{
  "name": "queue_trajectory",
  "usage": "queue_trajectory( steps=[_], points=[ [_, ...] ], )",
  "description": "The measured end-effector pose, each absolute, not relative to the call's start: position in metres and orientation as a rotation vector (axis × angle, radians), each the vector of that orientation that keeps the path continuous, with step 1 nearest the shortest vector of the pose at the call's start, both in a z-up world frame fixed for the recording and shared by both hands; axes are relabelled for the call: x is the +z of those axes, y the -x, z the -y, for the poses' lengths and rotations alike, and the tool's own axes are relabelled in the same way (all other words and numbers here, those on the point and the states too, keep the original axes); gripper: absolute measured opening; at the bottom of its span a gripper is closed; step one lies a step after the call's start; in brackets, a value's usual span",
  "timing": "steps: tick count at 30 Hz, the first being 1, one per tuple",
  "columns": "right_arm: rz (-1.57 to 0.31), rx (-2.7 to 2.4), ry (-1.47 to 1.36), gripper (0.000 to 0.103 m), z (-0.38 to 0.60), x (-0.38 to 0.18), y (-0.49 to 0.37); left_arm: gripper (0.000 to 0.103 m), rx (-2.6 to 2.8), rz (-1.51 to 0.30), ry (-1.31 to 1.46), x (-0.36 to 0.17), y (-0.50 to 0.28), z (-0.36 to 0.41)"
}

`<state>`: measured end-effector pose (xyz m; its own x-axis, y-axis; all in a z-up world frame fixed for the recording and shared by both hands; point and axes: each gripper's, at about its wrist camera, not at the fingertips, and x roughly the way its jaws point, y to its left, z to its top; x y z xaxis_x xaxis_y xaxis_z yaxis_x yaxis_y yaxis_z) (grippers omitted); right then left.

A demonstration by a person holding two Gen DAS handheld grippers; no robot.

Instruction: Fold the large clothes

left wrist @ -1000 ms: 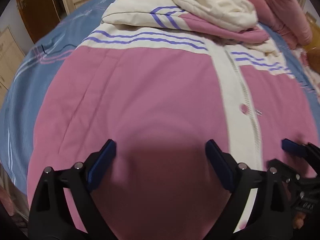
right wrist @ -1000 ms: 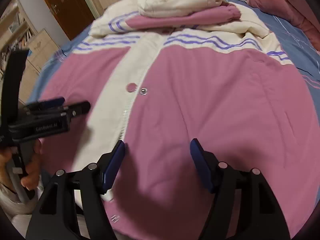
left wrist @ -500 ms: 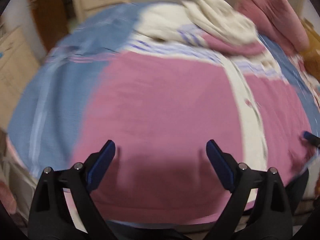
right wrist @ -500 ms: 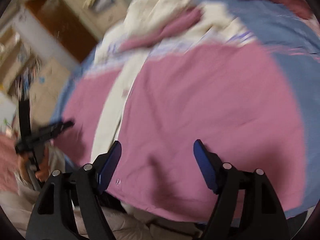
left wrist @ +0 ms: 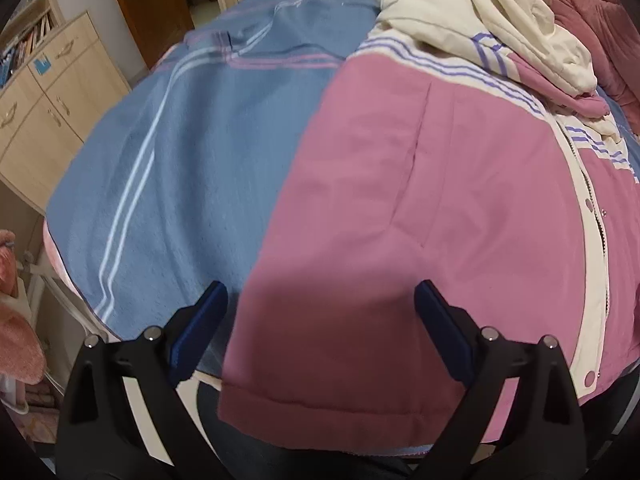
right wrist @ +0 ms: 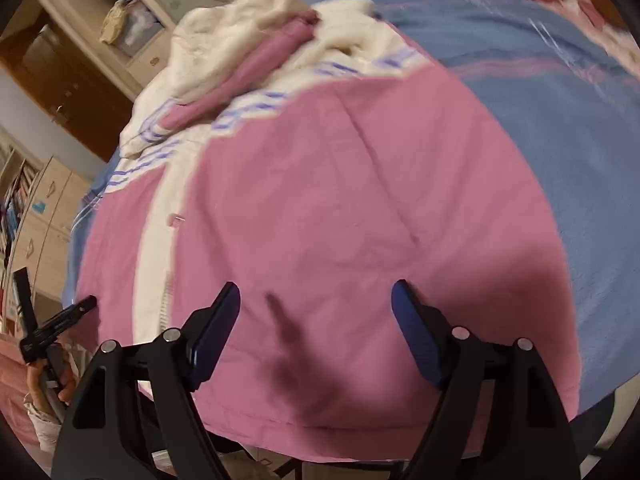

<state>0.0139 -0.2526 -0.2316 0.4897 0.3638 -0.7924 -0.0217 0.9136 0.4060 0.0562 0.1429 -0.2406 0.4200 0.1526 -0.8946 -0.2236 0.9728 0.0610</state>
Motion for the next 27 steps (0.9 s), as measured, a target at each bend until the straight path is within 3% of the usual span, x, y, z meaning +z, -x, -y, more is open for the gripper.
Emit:
queue_trajectory(
  steps=[5, 9, 14, 16, 21, 27],
  points=[
    [-0.943, 0.433, -0.273, 0.079, 0.183, -0.183, -0.061, 0.096, 0.219, -1.121, 0.112, -0.249, -0.054, -0.147],
    [-0.957, 0.548, -0.197, 0.078, 0.104, -0.176, -0.120, 0.101, 0.217, -1.144, 0.227, -0.260, -0.050, -0.158],
    [-1.124, 0.688, -0.016, 0.078, -0.009, -0.232, -0.148, 0.101, 0.214, -1.126, 0.227, -0.264, -0.042, -0.158],
    [-1.111, 0.658, 0.065, 0.084, -0.028, -0.256, -0.147, 0.101, 0.215, -1.126, 0.221, -0.264, -0.041, -0.157],
    [-1.082, 0.776, -0.180, 0.085, 0.031, -0.224, -0.128, 0.101, 0.191, -1.050, 0.210, -0.237, -0.022, -0.168],
    [-0.987, 0.469, -0.318, 0.086, 0.179, -0.202, -0.088, 0.101, 0.112, -0.986, 0.365, -0.212, -0.023, -0.220]
  ],
)
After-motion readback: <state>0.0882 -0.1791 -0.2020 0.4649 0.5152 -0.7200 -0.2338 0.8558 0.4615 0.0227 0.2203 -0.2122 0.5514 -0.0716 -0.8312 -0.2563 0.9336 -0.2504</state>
